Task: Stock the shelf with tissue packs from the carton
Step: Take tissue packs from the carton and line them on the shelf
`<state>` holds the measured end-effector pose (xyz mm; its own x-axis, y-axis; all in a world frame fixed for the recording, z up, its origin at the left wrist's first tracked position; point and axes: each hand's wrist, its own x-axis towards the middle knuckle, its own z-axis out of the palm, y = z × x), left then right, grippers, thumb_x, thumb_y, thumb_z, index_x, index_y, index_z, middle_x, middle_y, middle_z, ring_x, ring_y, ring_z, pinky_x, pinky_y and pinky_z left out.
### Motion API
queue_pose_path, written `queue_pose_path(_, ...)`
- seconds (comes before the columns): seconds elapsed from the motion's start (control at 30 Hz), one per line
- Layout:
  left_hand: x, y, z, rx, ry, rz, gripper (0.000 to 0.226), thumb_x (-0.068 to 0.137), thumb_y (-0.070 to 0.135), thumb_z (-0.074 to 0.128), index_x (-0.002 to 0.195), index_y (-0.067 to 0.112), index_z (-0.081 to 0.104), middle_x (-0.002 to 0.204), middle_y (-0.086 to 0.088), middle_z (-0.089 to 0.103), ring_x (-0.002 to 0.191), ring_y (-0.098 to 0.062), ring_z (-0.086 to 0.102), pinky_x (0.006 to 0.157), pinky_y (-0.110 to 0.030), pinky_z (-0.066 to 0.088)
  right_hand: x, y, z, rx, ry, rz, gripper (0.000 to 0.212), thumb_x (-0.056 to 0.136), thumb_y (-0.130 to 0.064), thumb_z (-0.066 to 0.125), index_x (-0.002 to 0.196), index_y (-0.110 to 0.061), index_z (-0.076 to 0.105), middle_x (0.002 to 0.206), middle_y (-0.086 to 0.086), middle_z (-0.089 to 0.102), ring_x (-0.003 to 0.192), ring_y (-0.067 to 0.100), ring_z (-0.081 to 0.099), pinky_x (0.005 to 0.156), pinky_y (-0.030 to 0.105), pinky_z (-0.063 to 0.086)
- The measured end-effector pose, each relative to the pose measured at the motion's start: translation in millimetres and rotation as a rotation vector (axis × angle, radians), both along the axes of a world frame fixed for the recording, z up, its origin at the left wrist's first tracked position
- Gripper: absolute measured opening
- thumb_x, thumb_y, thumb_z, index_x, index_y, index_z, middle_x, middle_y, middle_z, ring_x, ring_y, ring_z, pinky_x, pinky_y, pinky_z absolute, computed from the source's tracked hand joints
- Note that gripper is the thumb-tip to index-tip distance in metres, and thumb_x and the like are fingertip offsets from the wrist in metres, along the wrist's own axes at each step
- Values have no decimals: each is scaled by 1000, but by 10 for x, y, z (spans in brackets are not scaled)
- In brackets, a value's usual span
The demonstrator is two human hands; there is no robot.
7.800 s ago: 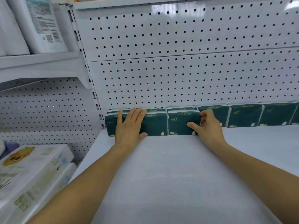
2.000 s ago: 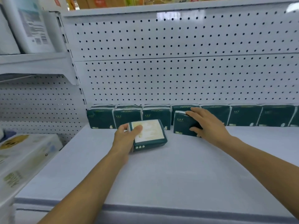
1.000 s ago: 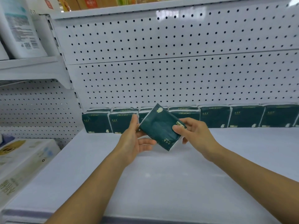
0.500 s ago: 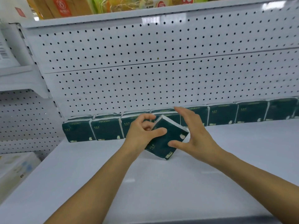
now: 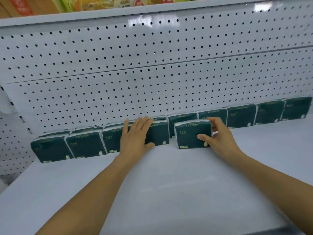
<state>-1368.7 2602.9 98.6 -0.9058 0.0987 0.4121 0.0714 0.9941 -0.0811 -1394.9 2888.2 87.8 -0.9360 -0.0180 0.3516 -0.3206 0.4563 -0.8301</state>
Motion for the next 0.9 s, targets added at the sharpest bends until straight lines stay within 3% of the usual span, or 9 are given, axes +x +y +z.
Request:
queue_pose_path(0.17, -84, 43, -52, -82, 67, 49, 84, 93, 50, 59, 158, 30, 9, 165, 8, 12, 152, -14, 9, 120, -46, -12, -264, -94, -107, 10, 51, -12, 63, 83, -22, 76, 137, -20, 43, 119, -3, 49, 90, 7, 56, 62, 10, 45)
queue_pose_path(0.33, -163, 55, -144, -65, 172, 26, 81, 85, 45, 72, 153, 26, 31, 158, 5, 33, 146, -18, 31, 121, -46, 1, -406, -181, -105, 69, 85, -24, 68, 85, -21, 75, 143, -24, 38, 112, -5, 43, 76, 15, 60, 64, 16, 46)
queue_pose_path(0.5, -231, 22, -227, -71, 265, 10, 81, 69, 42, 86, 139, 22, 52, 142, 2, 54, 130, -21, 51, 117, -51, 24, -452, -244, -140, 185, 169, -38, 55, 87, -20, 71, 133, -31, 43, 111, -7, 39, 70, 21, 60, 77, 39, 54)
queue_pose_path(0.77, -184, 47, -191, -51, 213, 14, 78, 77, 41, 79, 144, 22, 46, 147, 2, 47, 137, -19, 43, 120, -50, 14, -403, -247, -99, 341, 209, -82, 50, 88, -28, 70, 133, -29, 48, 116, -6, 41, 81, 15, 52, 73, 34, 51)
queue_pose_path(0.9, -111, 88, -79, -55, 87, 20, 84, 91, 53, 59, 157, 27, 14, 164, 3, 16, 151, -17, 13, 119, -50, -10, -321, -245, 3, 599, 209, -191, 62, 89, -43, 65, 143, -27, 41, 135, 5, 40, 115, 27, 48, 95, 43, 42)
